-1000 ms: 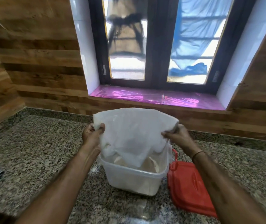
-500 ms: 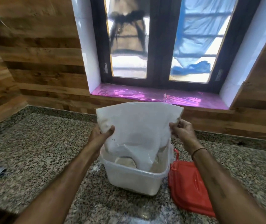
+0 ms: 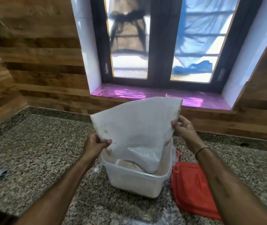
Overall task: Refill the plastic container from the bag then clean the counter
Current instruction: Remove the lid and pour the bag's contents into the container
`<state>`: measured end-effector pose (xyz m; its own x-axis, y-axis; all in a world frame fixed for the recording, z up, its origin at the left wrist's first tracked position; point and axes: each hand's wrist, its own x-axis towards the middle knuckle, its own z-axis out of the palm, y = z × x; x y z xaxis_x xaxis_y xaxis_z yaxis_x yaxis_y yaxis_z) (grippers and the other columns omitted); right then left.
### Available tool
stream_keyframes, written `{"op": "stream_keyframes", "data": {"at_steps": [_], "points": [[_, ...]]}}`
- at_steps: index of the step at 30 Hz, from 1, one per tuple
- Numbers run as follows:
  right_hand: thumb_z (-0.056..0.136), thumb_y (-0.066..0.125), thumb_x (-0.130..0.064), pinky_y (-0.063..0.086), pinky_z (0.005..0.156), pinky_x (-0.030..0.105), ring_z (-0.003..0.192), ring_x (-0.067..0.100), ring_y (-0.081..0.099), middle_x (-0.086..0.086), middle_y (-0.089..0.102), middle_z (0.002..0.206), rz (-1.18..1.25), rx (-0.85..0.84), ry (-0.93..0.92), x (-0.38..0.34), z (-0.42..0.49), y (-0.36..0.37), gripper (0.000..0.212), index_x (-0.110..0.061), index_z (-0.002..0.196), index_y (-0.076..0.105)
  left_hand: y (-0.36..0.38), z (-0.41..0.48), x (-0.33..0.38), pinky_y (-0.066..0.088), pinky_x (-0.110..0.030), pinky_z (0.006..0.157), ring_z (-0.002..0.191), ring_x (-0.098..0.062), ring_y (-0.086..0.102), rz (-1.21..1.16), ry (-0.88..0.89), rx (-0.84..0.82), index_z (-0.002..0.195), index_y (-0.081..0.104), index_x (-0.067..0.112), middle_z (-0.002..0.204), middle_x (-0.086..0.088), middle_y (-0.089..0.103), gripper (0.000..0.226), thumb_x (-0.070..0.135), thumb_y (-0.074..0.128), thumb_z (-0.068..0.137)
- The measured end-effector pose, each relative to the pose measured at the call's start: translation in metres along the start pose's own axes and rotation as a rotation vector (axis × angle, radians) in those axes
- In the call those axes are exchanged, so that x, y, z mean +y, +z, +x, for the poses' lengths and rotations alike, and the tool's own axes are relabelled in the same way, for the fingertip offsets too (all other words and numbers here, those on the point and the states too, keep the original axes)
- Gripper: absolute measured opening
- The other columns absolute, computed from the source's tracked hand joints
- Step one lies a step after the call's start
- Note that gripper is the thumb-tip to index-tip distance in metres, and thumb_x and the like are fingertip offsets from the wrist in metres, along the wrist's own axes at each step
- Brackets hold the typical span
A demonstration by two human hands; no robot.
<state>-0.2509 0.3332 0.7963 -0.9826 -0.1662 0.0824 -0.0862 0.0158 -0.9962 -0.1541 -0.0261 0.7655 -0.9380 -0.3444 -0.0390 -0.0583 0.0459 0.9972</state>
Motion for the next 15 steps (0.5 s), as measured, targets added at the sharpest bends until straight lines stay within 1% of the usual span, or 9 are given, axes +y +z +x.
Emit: {"op": "stream_keyframes", "data": {"at_steps": [2, 4, 6, 7, 8, 10, 11, 13, 15], "points": [[0.09, 0.076, -0.025, 0.061, 0.092, 0.037, 0.108, 0.021, 0.074, 0.006, 0.077, 0.116, -0.069, -0.143, 0.103, 0.003, -0.004, -0.003, 0.04, -0.012, 0.126, 0.066, -0.003, -0.001, 0.003, 0.062, -0.03, 0.066, 0.09, -0.022, 0.077, -0.064, 0.008, 0.016, 0.108, 0.071, 0.01, 0.095, -0.004, 0.08, 0.026, -0.003, 0.077, 0.086], [0.069, 0.091, -0.045, 0.06, 0.095, 0.045, 0.105, 0.02, 0.075, 0.0, 0.08, 0.108, -0.42, -0.095, 0.146, 0.017, -0.008, -0.004, 0.054, -0.017, 0.112, 0.075, -0.002, -0.001, 0.008, 0.061, -0.027, 0.064, 0.085, -0.015, 0.077, -0.08, 0.036, 0.014, 0.11, 0.07, 0.013, 0.096, -0.001, 0.08, 0.028, -0.004, 0.074, 0.088], [0.077, 0.084, -0.042, 0.06, 0.089, 0.044, 0.098, 0.017, 0.075, -0.005, 0.08, 0.101, -0.642, 0.043, 0.079, 0.021, -0.007, -0.001, 0.036, -0.02, 0.105, 0.077, 0.001, 0.0, 0.01, 0.061, -0.03, 0.068, 0.088, -0.017, 0.077, -0.055, 0.058, 0.021, 0.114, 0.07, 0.013, 0.1, -0.002, 0.079, 0.03, -0.001, 0.075, 0.088], [0.087, 0.077, -0.034, 0.059, 0.084, 0.039, 0.099, 0.019, 0.074, -0.004, 0.079, 0.103, -0.614, 0.108, 0.025, 0.017, -0.006, 0.0, 0.026, -0.019, 0.108, 0.076, 0.002, 0.001, 0.009, 0.061, -0.031, 0.069, 0.089, -0.017, 0.076, -0.035, 0.069, 0.031, 0.114, 0.069, 0.012, 0.1, -0.003, 0.079, 0.03, 0.0, 0.076, 0.088], [0.095, 0.071, -0.027, 0.059, 0.08, 0.034, 0.103, 0.023, 0.073, -0.001, 0.078, 0.106, -0.438, 0.123, -0.007, 0.009, -0.004, 0.0, 0.021, -0.017, 0.113, 0.073, 0.003, 0.002, 0.008, 0.061, -0.03, 0.069, 0.088, -0.016, 0.076, -0.011, 0.075, 0.037, 0.112, 0.07, 0.012, 0.099, -0.002, 0.079, 0.028, 0.001, 0.077, 0.087], [0.1, 0.065, -0.02, 0.059, 0.076, 0.023, 0.11, 0.024, 0.071, 0.003, 0.075, 0.115, -0.002, -0.007, 0.024, -0.005, -0.004, 0.0, 0.027, -0.011, 0.125, 0.063, 0.005, 0.002, 0.005, 0.06, -0.03, 0.07, 0.086, -0.015, 0.077, 0.019, 0.076, 0.034, 0.106, 0.072, 0.011, 0.096, -0.003, 0.08, 0.025, 0.001, 0.08, 0.085], [0.099, 0.067, -0.019, 0.06, 0.08, 0.022, 0.112, 0.022, 0.07, 0.004, 0.075, 0.118, 0.108, -0.086, 0.05, -0.006, -0.005, -0.001, 0.032, -0.009, 0.129, 0.061, 0.006, 0.002, 0.004, 0.06, -0.029, 0.07, 0.085, -0.013, 0.076, 0.021, 0.078, 0.038, 0.103, 0.074, 0.012, 0.094, -0.002, 0.08, 0.022, 0.001, 0.081, 0.084], [0.091, 0.075, -0.012, 0.061, 0.094, 0.033, 0.114, 0.024, 0.07, 0.006, 0.076, 0.117, -0.053, -0.145, 0.116, 0.004, -0.007, -0.001, 0.037, -0.006, 0.126, 0.066, 0.01, 0.001, 0.004, 0.059, -0.027, 0.066, 0.08, -0.011, 0.075, -0.003, 0.066, 0.059, 0.098, 0.075, 0.014, 0.09, 0.0, 0.079, 0.018, 0.001, 0.079, 0.086], [0.079, 0.082, -0.027, 0.06, 0.095, 0.048, 0.109, 0.025, 0.072, 0.003, 0.078, 0.109, -0.412, 0.001, 0.111, 0.017, -0.011, -0.002, 0.037, -0.013, 0.112, 0.074, 0.012, 0.003, 0.003, 0.06, -0.027, 0.063, 0.081, -0.017, 0.075, -0.044, 0.036, 0.067, 0.102, 0.074, 0.011, 0.09, -0.002, 0.079, 0.015, 0.003, 0.077, 0.089]]}}
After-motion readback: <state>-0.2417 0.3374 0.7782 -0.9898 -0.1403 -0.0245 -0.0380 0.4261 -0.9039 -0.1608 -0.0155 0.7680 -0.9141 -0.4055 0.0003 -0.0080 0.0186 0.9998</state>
